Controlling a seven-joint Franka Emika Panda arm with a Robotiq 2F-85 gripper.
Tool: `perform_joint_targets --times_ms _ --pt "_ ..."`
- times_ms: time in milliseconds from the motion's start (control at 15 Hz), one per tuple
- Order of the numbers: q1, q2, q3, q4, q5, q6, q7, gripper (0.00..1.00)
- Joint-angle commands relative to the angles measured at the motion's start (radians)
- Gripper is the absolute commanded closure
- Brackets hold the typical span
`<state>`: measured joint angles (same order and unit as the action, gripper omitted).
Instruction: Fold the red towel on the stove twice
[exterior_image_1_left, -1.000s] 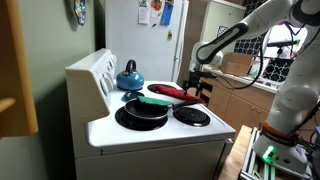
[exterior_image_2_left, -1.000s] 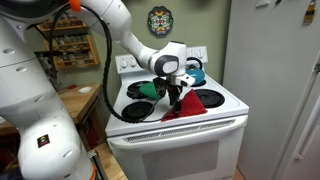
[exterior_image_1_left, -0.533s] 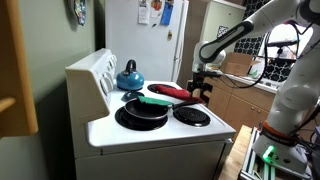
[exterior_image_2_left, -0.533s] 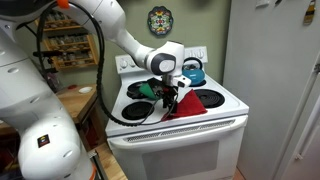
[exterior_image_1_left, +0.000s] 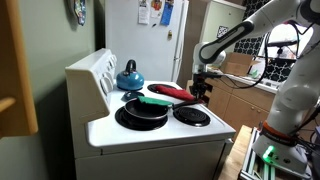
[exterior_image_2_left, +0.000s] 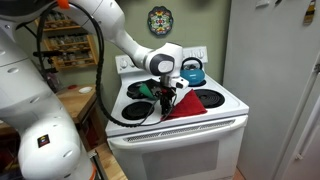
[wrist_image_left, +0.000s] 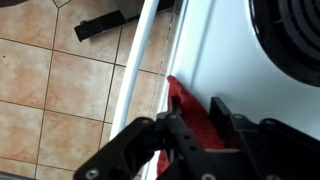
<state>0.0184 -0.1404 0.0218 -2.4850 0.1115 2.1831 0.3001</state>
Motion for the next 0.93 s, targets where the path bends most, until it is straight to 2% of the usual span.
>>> perform_joint_targets --times_ms 0,67,133,333,600,667,867 --pt "-0.007 -0.045 0.007 -0.032 -0.021 -0.006 0.007 0.93" --pt "-0.009 -0.056 0.007 -0.037 -0.025 -0.008 0.012 0.99" --pt "-0.01 -0.072 0.006 -0.042 -0.026 -0.012 0.012 1.0" --pt "-0.021 -0.128 0.007 -0.055 -0.05 -0.019 0.03 0.99" --pt "-0.06 -0.191 0.003 -0.017 -0.118 -0.043 0.048 0.99" --pt "-0.043 -0.137 0.006 -0.009 -0.078 -0.019 0.022 0.95" --pt "-0.061 -0.176 0.005 -0.004 -0.1 -0.028 0.027 0.95"
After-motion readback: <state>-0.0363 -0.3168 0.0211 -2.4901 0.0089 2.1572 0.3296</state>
